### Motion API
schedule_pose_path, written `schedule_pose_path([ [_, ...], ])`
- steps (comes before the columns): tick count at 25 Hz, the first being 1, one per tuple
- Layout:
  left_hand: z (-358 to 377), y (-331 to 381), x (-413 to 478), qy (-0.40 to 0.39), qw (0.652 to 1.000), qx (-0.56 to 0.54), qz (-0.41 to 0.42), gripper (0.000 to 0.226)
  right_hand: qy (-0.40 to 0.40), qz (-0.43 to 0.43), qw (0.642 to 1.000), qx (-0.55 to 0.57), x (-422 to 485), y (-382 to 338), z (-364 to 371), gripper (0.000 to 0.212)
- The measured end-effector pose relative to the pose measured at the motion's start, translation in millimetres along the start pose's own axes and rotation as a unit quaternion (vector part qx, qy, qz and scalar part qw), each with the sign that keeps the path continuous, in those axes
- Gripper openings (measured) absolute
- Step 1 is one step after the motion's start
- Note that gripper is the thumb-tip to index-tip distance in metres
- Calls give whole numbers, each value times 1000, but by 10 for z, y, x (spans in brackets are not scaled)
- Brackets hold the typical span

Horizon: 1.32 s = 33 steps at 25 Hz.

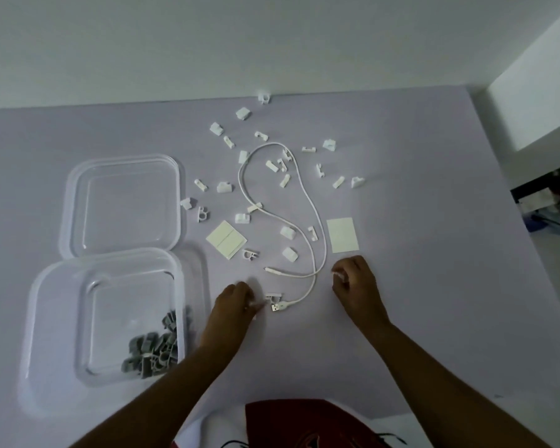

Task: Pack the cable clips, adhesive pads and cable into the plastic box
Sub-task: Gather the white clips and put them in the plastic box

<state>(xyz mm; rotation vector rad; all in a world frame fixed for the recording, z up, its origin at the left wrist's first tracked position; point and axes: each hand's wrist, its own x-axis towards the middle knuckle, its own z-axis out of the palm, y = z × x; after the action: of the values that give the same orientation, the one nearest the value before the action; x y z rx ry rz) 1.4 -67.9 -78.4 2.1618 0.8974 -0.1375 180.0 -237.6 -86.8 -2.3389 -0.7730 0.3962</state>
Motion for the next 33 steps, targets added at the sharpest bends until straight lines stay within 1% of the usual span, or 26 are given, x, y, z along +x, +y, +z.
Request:
schedule_pose_path([
  [2,-79,-33,45,26,987,-138,-77,15,25,78,987,142,74,-93,20,13],
  [3,-116,-30,94,26,956,-261,-129,15,14,133,962,236,126,-161,36,21],
  [4,-158,-3,150,17,896,-406,-176,18,-6,188,921,341,177,-234,49,30],
  [5,-215,31,217,13,821,-531,-210,21,-34,234,863,447,232,-307,57,35],
  [6,-285,55,289,21,751,-618,-231,22,-61,268,797,537,287,-376,58,35],
  [7,-349,67,361,30,704,-666,-246,23,-82,292,745,594,346,-426,57,34],
  [8,-406,71,441,38,681,-684,-258,24,-101,309,726,606,414,-471,60,34],
  [9,-448,74,512,45,692,-671,-264,28,-114,321,743,577,478,-509,71,35],
  [10,-469,67,578,53,742,-616,-258,31,-122,314,794,506,534,-534,100,35],
  [12,-457,34,680,56,899,-387,-196,31,-132,229,917,300,611,-549,167,26],
  [13,-439,15,720,61,957,-246,-141,28,-137,165,955,206,626,-556,195,19],
  [14,-426,6,762,73,987,-117,-78,26,-143,102,976,132,637,-561,226,17],
  [16,-403,16,829,86,994,65,34,36,-151,10,989,6,625,-556,288,28],
  [18,-349,17,893,72,978,176,85,52,-137,-26,985,-97,633,-557,360,37],
  [20,-277,17,918,48,966,237,89,57,-143,-45,974,-168,615,-553,427,41],
  [22,-223,13,928,37,958,272,84,51,-145,-79,958,-235,599,-520,482,41],
  [24,-197,14,927,32,945,307,107,43,-141,-105,958,-228,588,-503,489,35],
  [25,-207,28,922,37,946,301,117,38,-144,-92,971,-168,584,-498,480,28],
  [26,-226,48,919,51,959,257,113,32,-152,-48,985,-60,595,-495,470,20],
  [27,-251,78,918,67,980,166,88,26,-167,34,981,93,622,-504,444,13],
  [28,-287,117,933,72,996,30,44,22,-182,140,937,262,658,-530,406,11],
  [29,-330,159,953,63,988,-143,-9,19,-192,243,858,410,680,-561,352,13],
  [30,-383,199,981,58,944,-318,-60,17,-199,319,772,512,701,-589,299,17],
  [31,-446,237,1011,56,883,-452,-112,18,-202,360,711,570,730,-600,257,20],
  [32,-516,265,1043,53,825,-542,-152,21,-197,375,676,603,754,-610,223,23],
  [33,-580,278,1081,51,786,-590,-178,23,-187,371,666,620,785,-614,195,26],
])
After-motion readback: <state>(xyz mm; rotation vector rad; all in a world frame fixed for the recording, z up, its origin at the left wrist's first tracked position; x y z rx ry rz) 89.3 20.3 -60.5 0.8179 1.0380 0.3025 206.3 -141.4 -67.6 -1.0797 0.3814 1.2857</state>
